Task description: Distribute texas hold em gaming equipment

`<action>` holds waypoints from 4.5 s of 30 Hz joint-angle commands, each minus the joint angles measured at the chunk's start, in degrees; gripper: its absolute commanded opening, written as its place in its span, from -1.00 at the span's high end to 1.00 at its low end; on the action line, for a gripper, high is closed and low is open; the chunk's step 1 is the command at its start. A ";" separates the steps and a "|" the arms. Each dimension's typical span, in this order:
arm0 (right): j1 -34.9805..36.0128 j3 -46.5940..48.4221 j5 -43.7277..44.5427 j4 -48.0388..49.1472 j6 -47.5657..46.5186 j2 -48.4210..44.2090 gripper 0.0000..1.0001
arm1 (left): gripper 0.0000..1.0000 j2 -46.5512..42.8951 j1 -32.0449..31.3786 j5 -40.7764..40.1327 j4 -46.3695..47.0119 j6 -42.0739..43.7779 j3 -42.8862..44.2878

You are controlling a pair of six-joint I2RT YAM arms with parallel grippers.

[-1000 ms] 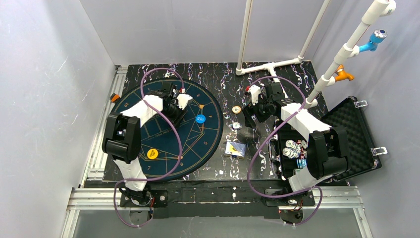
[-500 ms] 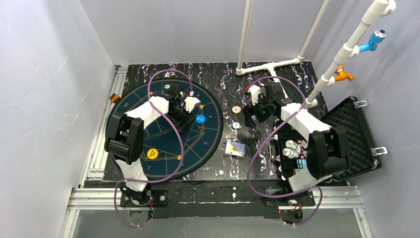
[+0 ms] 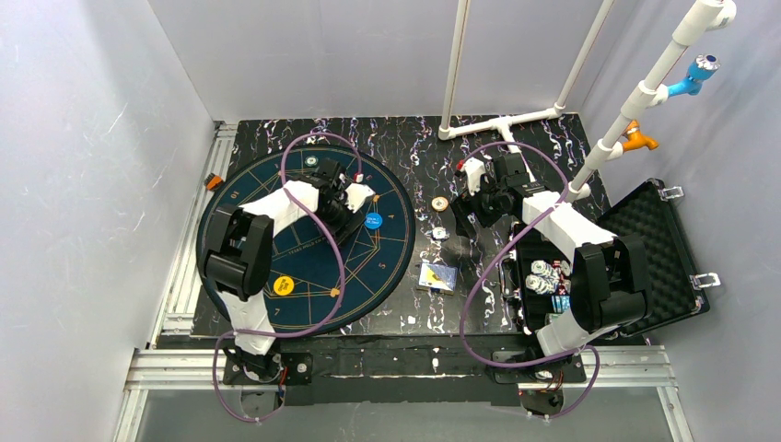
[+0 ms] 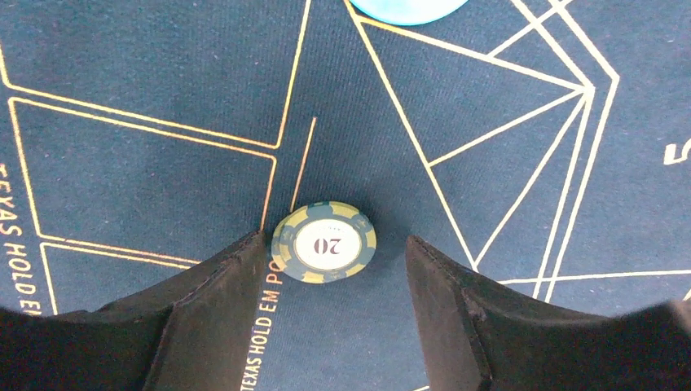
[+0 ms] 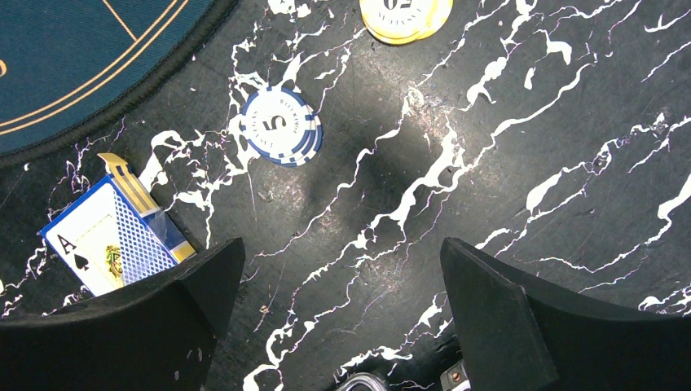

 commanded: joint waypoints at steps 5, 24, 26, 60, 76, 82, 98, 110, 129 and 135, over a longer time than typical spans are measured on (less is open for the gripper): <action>-0.17 0.55 0.13 -0.38 -0.86 -1.45 -1.00 | -0.08 2.19 -1.22 -3.41 1.67 2.47 -1.50; -0.23 0.66 0.18 -0.64 -0.89 -1.54 -1.00 | 0.11 3.64 -2.91 -3.34 1.40 1.95 1.11; -0.19 0.64 0.14 -0.62 -0.89 -1.46 -1.00 | -0.07 3.79 -2.99 -3.47 1.33 2.01 1.46; -0.35 0.36 0.21 0.17 -0.46 -2.40 -1.00 | 0.33 1.91 -4.04 4.67 0.16 -3.63 12.66; -2.34 -0.20 0.67 0.52 -0.36 -3.99 -1.00 | 0.31 17.68 -8.20 2.21 3.36 -7.79 30.22; -2.43 -0.37 0.88 0.64 -0.54 -4.45 -1.00 | 0.30 22.73 -8.66 0.79 3.55 -7.30 35.18; -2.52 -0.48 1.18 0.82 -0.45 -5.15 -1.00 | -0.60 15.81 -8.21 1.16 -4.10 -6.27 36.10; -2.45 -0.18 -0.87 0.34 -0.63 -4.23 -1.00 | -0.52 -3.10 -3.09 0.22 -8.69 -0.04 10.68; -2.43 -0.24 -0.88 0.04 -0.71 -3.46 -1.00 | -0.35 0.58 -1.29 -4.94 0.98 1.29 -0.36; -2.54 -0.15 -0.92 0.08 -0.64 -3.32 -1.00 | -0.20 2.88 -1.38 -4.57 1.86 0.65 -0.83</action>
